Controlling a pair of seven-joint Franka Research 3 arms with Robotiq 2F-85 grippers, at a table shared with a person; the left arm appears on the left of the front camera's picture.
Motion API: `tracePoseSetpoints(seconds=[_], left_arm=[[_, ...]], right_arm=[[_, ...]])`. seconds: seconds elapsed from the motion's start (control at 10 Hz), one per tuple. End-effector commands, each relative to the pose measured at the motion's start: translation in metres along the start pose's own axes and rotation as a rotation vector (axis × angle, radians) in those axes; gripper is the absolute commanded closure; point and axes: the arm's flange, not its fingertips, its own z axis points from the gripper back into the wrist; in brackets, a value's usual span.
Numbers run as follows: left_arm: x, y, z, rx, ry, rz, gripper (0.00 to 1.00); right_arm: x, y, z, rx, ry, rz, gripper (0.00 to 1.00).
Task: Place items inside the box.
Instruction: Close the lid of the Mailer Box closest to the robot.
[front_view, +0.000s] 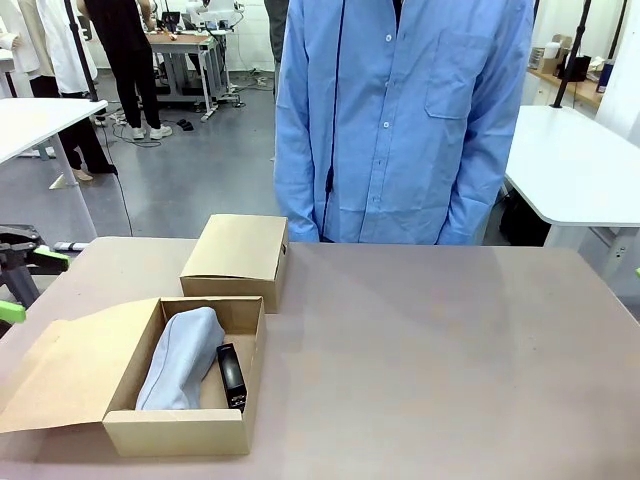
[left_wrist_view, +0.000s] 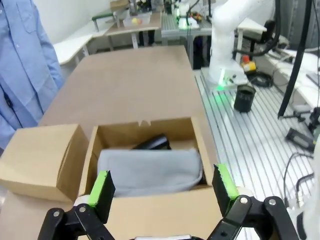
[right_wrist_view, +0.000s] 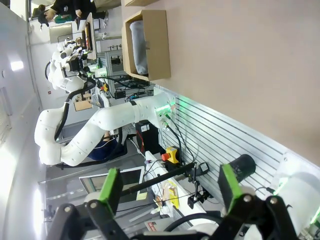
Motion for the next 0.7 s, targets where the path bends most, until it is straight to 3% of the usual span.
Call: tracePoseSetpoints(seconds=[0.0,0.3,0.6], left_arm=[[-0.034,0.017,0.003,-0.013,0.11,-0.029,0.0],[-0.077,0.024,0.011,-0.029,0.186,0.0,0.0],[-0.12,0.014,0.056,0.093,0.241,0.124,0.0]], right_arm=[[0.0,0.005,0.002,0.015,-0.002,-0.013,0.0],[0.0,0.005,0.002,0.015,-0.002,-0.013,0.0],[0.0,0.005,0.002,0.015,-0.002,-0.013,0.0]])
